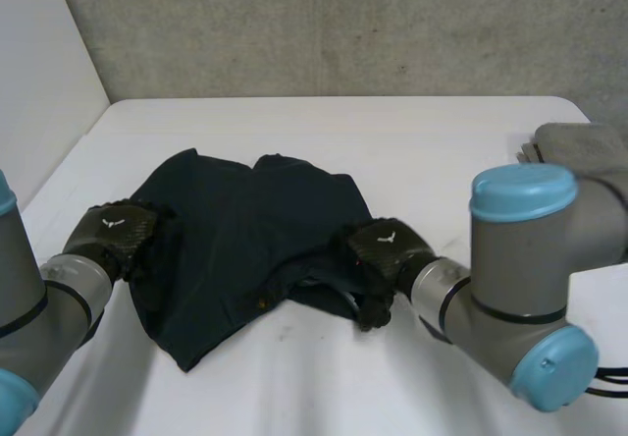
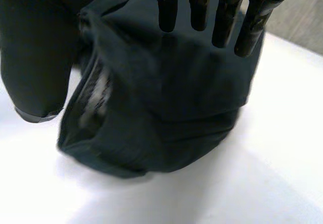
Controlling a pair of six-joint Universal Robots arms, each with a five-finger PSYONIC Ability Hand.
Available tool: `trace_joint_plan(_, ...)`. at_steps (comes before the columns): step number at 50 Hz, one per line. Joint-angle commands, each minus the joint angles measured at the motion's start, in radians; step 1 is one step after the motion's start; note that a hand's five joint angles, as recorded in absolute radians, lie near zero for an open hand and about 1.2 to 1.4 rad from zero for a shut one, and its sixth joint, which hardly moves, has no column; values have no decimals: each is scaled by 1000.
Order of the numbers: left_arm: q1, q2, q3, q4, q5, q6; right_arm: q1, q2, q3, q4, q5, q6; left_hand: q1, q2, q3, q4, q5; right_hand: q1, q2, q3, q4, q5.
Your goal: Fold the laundry.
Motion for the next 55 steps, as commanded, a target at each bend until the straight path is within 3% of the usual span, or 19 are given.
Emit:
trace_joint_plan(1,14,-4,-14,65,1,0,38,128,-47,-37,50,-13,39,34,46,42,29,478,461,464,447,437)
trace_joint_plan(3,13,-1,-14,65,1,0,35,141,-58,-39,67,-16,30,26,37,33,21,686,669,673,656,646)
trace_joint_plan(4,13,2,-14,66,1,0,32,147,-65,-43,84,-30,27,23,34,30,18,990,973,976,959,949)
trace_joint_plan(5,13,7,-14,66,1,-1,30,148,-68,-46,90,-38,24,20,31,27,15,1153,1136,1139,1122,1112)
trace_joint_plan(6,13,10,-14,66,1,0,29,151,-73,-50,95,-48,21,17,28,24,12,1194,1177,1180,1164,1153)
trace_joint_plan(11,16,35,-17,65,0,-1,15,148,-131,-111,110,-151,10,5,16,12,0,1194,1177,1181,1164,1154)
trace_joint_plan(19,17,73,-30,62,3,-1,-181,170,-329,-184,132,-495,4,-1,10,6,-6,1194,1177,1181,1164,1154)
trace_joint_plan(21,16,74,-33,63,6,0,-250,240,-439,-214,149,-637,1,-4,8,3,-9,1194,1177,1181,1164,1154)
trace_joint_plan(24,11,74,-33,66,9,0,-284,302,-527,-243,139,-716,1,-4,7,3,-9,1194,1177,1181,1164,1154)
trace_joint_plan(25,7,73,-31,69,9,4,-299,347,-586,-263,144,-758,1,-4,7,3,-9,1082,1065,1069,1052,1041)
trace_joint_plan(26,5,73,-31,71,9,5,-307,372,-613,-270,150,-772,1,-4,7,3,-9,723,706,710,693,683)
trace_joint_plan(28,3,65,-28,79,10,7,-315,406,-651,-270,155,-777,-11,-15,-4,-8,-20,-27,-44,-41,-58,-68)
trace_joint_plan(32,-12,48,-19,121,13,14,-325,403,-650,-246,158,-751,-20,-24,-13,-17,-29,-27,-44,-41,-58,-68)
trace_joint_plan(36,-46,-2,9,175,33,23,-325,290,-546,-174,159,-633,-8,-13,-1,-5,-18,-27,-44,-41,-58,-68)
trace_joint_plan(40,-56,-60,44,212,104,48,-328,68,-348,-100,153,-436,-5,-10,2,-3,-15,-27,-44,-41,-58,-68)
trace_joint_plan(43,-55,-131,88,232,183,92,-332,-19,-240,-63,146,-356,15,11,22,18,6,-27,-44,-41,-58,-68)
trace_joint_plan(48,-47,-258,176,227,268,178,-310,-138,0,2,81,-239,56,52,63,59,47,-27,-44,-41,-58,-68)
trace_joint_plan(55,-50,-401,281,232,334,228,-264,-252,218,3,-3,-213,109,105,116,112,100,-17,-34,-31,-48,-58)
